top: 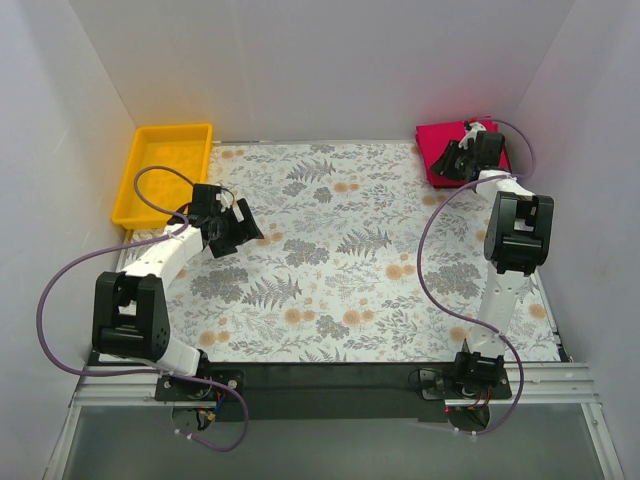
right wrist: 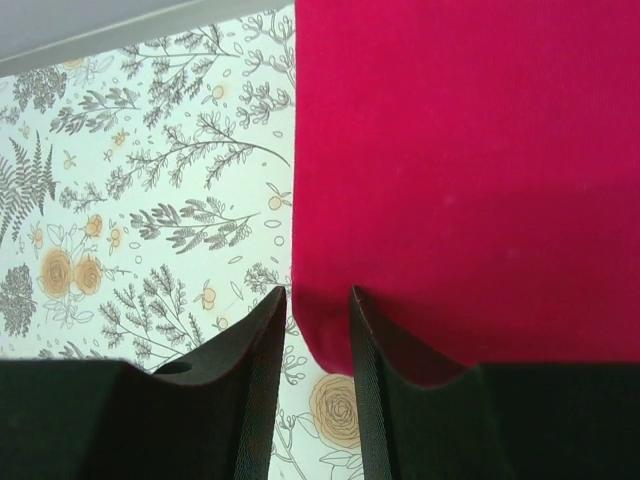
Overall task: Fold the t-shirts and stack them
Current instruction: Neatly place the folded tshirt to the corner, then reset both grippers
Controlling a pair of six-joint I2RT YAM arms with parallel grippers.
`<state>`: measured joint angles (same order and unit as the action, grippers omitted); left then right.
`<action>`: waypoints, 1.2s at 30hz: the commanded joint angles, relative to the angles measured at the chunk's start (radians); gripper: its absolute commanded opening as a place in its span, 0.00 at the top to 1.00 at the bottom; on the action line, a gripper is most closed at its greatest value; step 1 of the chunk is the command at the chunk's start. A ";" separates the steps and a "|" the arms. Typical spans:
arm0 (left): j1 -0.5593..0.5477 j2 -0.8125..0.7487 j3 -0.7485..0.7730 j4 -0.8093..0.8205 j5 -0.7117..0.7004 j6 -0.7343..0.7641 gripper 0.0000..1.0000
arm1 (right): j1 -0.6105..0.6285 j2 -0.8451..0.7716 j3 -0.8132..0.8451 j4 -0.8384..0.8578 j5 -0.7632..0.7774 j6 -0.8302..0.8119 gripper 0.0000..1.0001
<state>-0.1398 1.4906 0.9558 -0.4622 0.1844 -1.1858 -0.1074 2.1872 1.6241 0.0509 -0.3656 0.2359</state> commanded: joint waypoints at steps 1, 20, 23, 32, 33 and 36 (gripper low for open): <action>-0.004 -0.052 -0.003 0.013 0.015 0.011 0.16 | -0.005 -0.006 -0.036 0.073 -0.038 0.037 0.62; -0.004 -0.203 -0.032 0.068 -0.037 0.000 0.12 | -0.008 -0.600 -0.205 -0.211 0.121 0.020 0.39; -0.004 -0.276 -0.029 0.056 -0.066 -0.003 0.11 | -0.008 -0.792 -0.266 -0.305 0.184 0.002 0.32; -0.004 -0.610 0.046 -0.173 -0.282 -0.056 0.11 | -0.008 -1.406 -0.519 -0.497 0.263 0.032 0.02; -0.004 -0.677 0.046 -0.196 -0.298 -0.070 0.10 | -0.008 -1.464 -0.590 -0.497 0.266 0.045 0.02; -0.004 -0.831 0.025 -0.245 -0.301 -0.112 0.05 | 0.050 -1.647 -0.680 -0.565 0.350 0.062 0.02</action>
<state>-0.1398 0.7914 0.9699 -0.5987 -0.0463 -1.2449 -0.0982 0.6235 1.0153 -0.4171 -0.1028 0.2653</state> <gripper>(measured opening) 0.931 0.983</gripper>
